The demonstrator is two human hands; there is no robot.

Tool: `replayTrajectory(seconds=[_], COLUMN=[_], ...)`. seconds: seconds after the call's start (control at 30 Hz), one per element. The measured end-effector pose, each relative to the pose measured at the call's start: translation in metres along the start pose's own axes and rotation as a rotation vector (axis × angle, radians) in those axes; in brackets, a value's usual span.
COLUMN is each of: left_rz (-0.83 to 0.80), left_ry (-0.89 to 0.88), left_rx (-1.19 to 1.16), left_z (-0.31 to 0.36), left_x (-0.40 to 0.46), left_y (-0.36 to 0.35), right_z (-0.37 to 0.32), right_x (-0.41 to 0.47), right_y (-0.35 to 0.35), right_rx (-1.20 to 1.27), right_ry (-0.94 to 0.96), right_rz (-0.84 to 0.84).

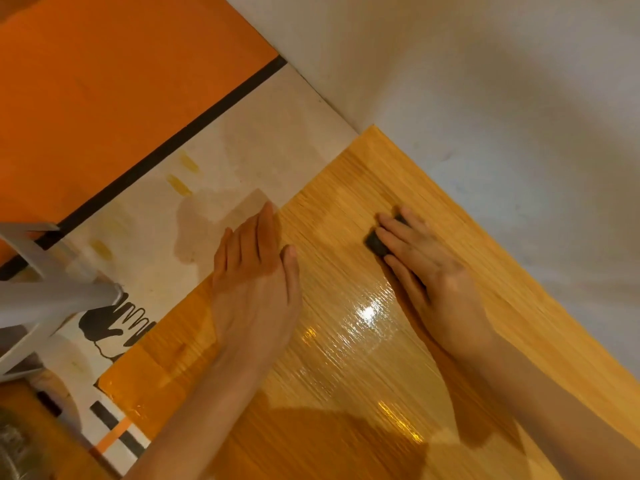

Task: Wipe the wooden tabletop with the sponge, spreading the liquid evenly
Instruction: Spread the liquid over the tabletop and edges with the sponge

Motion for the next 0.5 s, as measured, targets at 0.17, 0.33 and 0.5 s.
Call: replayTrajectory(seconds=[0.17,0.33,0.5], left_rz=[-0.003,-0.034,-0.06], left_ry=[0.017,0.027,0.024], left_rx=[0.005,0.014,0.021], left_z=[0.002,0.002,0.003], left_x=[0.002,0.0,0.002], left_y=[0.0,-0.001,-0.005], right_z=[-0.024,-0.048,-0.037], right_x=[0.109,0.103,0.126], right_y=[-0.015,-0.038,-0.034], right_rx=[-0.006,-0.045,-0.18], right_ry=[0.006,0.114,0.24], right_rz=[0.003,-0.043,-0.224])
Point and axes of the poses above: each hand's wrist, its own x-axis towards the middle knuckle, its own y-axis out of the back of the hand, z = x × y, the point moved 8 cm from there along x, towards the middle knuckle, and after that the axes turned 7 degrees about -y, right-handed, at the moved point
